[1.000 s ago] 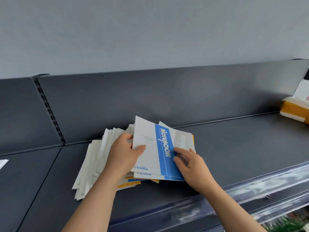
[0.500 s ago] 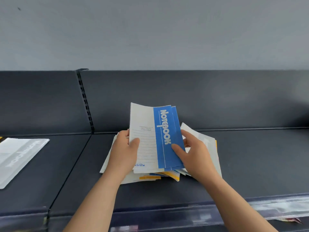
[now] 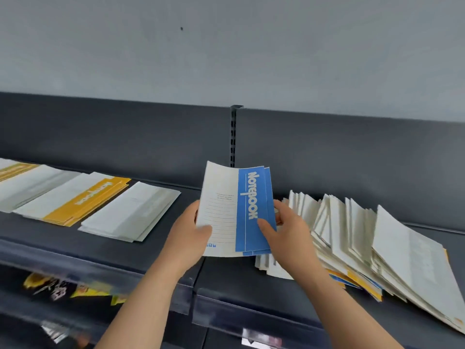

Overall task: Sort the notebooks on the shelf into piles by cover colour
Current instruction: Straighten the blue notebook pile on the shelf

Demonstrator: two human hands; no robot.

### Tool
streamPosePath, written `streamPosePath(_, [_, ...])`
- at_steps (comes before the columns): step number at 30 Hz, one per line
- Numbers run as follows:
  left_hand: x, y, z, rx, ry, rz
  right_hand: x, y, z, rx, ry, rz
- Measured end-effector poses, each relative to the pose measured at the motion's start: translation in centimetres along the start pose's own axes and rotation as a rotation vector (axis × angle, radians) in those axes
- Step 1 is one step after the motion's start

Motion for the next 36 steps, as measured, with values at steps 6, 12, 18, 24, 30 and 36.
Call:
streamPosePath(6, [-1.0, -5.6, 5.8, -0.109, 0.078, 0.068, -0.3, -1.4, -8.0, 0.07, -0.033, -0.05])
streamPosePath(12, [-3.1, -10.1, 8.2, -0.296, -0.052, 0.068, -1.4, -0.9, -13.5, 0.243, 0.027, -0.156])
streamPosePath(18, [-4.3, -11.1, 8.8, -0.393, -0.144, 0.002, -1.5, -0.8, -15.1, 0.51, 0.11, -0.22])
streamPosePath(24, [-4.6, -11.8, 9.0, -0.419, -0.188, -0.107, -0.9, -1.1, -15.6, 0.573, 0.152, -0.191])
streamPosePath(30, [-4.5, -11.1, 9.1, -0.574, -0.138, -0.251, -0.1, -2.0, -14.5, 0.472, 0.262, -0.107])
streamPosePath(36, [-4.9, -6.8, 8.4, -0.539, -0.122, -0.367, 0.3, -3.0, -11.5, 0.605, 0.344, -0.01])
Point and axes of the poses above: each hand's wrist, its own x-axis away from the middle knuckle, its own z-axis out of the back of the hand, y = z × x, the point moved 5 cm from there along -x, towards the middle knuckle, and after that the axes turned 15 degrees about -z, right-handed, at the moved point
